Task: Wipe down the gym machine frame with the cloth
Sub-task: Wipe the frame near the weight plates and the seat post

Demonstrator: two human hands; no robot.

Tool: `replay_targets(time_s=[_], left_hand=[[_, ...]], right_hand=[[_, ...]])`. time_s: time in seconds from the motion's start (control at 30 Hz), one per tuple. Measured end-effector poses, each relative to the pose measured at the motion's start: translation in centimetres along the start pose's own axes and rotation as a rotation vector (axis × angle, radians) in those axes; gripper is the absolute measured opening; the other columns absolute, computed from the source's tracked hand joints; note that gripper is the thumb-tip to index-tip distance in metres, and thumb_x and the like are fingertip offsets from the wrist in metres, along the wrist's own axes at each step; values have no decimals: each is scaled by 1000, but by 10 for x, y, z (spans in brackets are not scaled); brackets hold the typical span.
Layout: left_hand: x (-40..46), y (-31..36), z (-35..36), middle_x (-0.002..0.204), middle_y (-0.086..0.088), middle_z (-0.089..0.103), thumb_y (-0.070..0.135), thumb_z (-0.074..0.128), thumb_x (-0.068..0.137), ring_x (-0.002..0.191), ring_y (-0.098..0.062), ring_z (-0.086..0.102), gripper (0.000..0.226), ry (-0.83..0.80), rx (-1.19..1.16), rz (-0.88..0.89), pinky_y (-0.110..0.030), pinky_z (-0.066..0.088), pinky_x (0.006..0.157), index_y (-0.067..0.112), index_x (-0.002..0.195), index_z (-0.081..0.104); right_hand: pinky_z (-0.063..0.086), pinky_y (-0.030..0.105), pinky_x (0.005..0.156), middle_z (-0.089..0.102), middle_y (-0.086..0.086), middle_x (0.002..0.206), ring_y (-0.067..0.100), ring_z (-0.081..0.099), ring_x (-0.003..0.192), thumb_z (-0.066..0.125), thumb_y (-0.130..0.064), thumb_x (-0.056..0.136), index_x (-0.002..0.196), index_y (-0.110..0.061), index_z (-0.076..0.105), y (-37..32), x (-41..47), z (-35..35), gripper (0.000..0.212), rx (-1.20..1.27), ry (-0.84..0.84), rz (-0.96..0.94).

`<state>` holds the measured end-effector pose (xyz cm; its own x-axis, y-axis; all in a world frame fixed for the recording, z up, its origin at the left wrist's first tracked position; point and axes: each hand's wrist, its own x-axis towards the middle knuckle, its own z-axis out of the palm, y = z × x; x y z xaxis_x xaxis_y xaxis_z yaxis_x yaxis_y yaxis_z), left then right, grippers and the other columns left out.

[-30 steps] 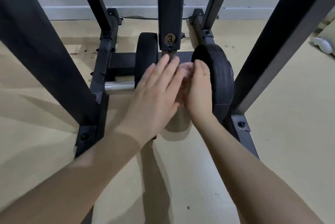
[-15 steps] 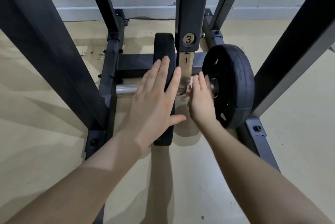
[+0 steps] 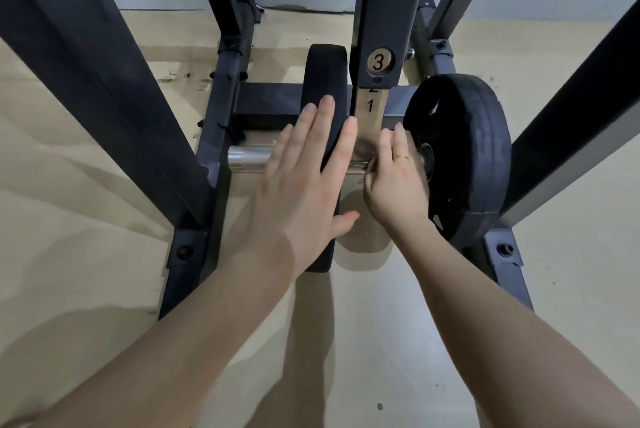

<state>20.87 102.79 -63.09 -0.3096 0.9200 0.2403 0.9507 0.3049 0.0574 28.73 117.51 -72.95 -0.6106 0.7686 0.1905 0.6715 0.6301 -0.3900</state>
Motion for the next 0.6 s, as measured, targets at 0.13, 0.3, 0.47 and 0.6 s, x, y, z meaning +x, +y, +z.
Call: replay_targets(time_s=[0.13, 0.3, 0.47, 0.6], left_hand=[[-1, 4, 0, 153, -20, 22, 40, 84, 61, 141, -35, 22, 108, 25, -15, -40, -42, 16, 111, 7, 146, 27], [-5, 7, 0, 151, -20, 27, 41, 86, 57, 139, -35, 29, 108, 46, 16, -68, -40, 22, 106, 7, 144, 33], [-1, 16, -1, 152, -19, 25, 30, 89, 56, 139, -35, 27, 109, 32, 43, -150, -43, 17, 109, 7, 145, 31], [2, 20, -8, 153, -17, 25, 26, 88, 59, 140, -35, 26, 106, -19, 26, -197, -43, 15, 108, 9, 146, 29]], right_hand=[[40, 40, 96, 43, 10, 134, 28, 43, 117, 36, -6, 93, 127, -10, 45, 8, 15, -10, 35, 72, -75, -28], [39, 26, 87, 49, -8, 125, 12, 46, 108, 34, -17, 97, 117, -26, 50, 13, -6, -1, 27, 57, 82, 34], [40, 36, 67, 56, 0, 83, 24, 54, 82, 29, -40, 87, 82, -17, 54, 14, 29, 1, 35, 97, 88, 238], [38, 37, 96, 53, -20, 105, 2, 48, 97, 33, -41, 97, 104, -41, 52, 21, -6, -5, 20, 102, 3, 118]])
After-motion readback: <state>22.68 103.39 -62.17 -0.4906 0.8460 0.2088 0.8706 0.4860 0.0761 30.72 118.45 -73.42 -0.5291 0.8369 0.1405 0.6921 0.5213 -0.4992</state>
